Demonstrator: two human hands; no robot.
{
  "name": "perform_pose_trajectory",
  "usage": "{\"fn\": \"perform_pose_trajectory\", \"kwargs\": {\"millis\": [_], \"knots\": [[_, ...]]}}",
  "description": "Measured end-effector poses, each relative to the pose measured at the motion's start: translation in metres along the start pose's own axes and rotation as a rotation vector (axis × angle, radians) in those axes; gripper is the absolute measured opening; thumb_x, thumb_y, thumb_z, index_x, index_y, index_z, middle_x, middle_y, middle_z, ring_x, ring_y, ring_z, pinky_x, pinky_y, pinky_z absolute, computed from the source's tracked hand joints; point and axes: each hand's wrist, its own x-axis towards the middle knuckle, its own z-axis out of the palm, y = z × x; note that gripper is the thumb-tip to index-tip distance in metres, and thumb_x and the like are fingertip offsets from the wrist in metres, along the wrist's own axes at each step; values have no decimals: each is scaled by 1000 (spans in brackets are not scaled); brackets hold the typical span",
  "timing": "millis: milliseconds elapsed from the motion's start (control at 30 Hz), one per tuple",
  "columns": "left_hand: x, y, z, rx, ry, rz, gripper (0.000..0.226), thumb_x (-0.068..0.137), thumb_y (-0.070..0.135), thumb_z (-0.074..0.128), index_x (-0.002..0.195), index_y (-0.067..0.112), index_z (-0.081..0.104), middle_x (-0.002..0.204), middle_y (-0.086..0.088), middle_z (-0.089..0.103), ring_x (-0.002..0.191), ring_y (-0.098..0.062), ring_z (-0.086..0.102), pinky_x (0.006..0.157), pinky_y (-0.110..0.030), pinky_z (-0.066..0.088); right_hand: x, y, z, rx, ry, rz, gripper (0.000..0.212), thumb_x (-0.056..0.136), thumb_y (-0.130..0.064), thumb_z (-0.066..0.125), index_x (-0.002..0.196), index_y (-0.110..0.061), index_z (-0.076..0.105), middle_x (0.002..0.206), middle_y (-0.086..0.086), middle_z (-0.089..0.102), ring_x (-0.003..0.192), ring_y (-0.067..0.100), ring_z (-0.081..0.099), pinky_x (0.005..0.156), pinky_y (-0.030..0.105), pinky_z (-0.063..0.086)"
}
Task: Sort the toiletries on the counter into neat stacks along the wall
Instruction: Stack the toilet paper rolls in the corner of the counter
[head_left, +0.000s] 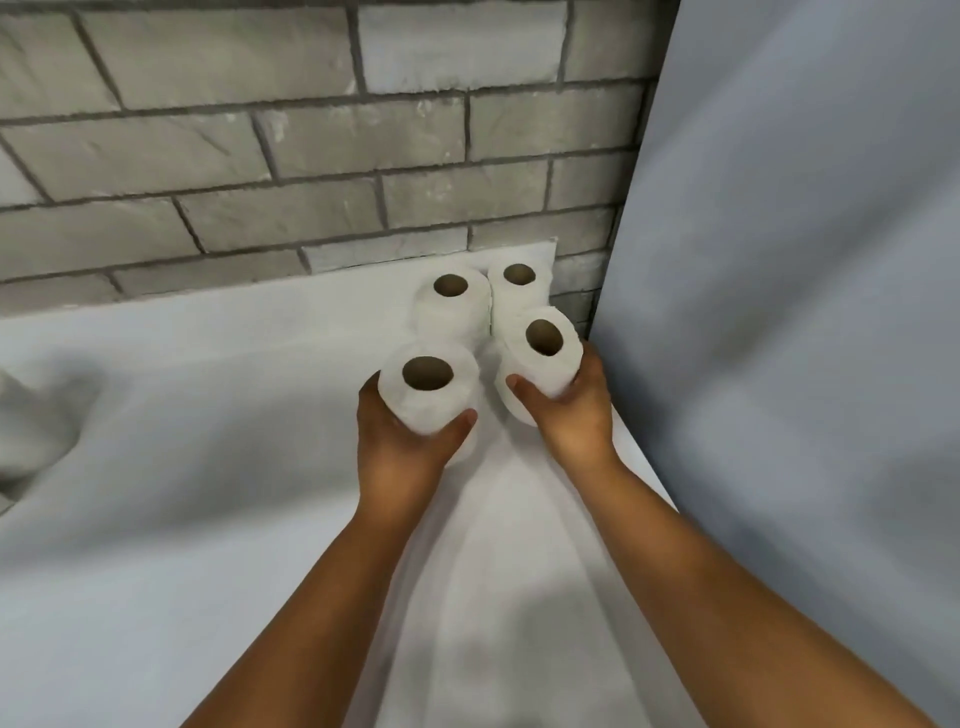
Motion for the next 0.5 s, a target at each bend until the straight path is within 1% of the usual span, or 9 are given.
{"fn": "perform_pose_trajectory", "kwargs": {"millis": [100,200,333,433,500], "knots": [[12,-1,11,20,-8,15,46,63,13,88,102,22,65,97,9,71,90,-8,69,76,-25,57,27,7,5,-38,-15,46,67,69,-32,84,126,-28,49,113,-20,54,102,1,53,73,8,39],[24,-4,22,73,-5,22,48,62,19,89,102,24,64,98,11,70,90,-6,68,76,-24,57,43,18,10,-37,-33,58,66,69,-32,84,127,-28,51,113,-19,55,102,2,54,69,4,37],[35,-14,35,83,-6,4,53,60,26,90,106,24,63,101,9,70,93,-7,68,78,-28,58,51,33,13,-7,-36,0,65,70,-31,83,126,-30,52,117,-18,58,107,0,56,78,6,42],[42,-16,45,51,-3,6,52,61,22,90,106,22,64,101,8,71,94,-7,68,78,-25,57,53,40,12,31,-66,-20,69,69,-37,84,128,-31,50,124,-16,59,114,2,57,88,18,48],[47,-17,53,22,-14,14,49,62,16,90,104,21,65,100,7,72,94,-9,69,78,-25,57,53,41,9,83,-97,5,68,68,-44,82,126,-39,48,123,-23,58,114,-2,56,90,22,49]]}}
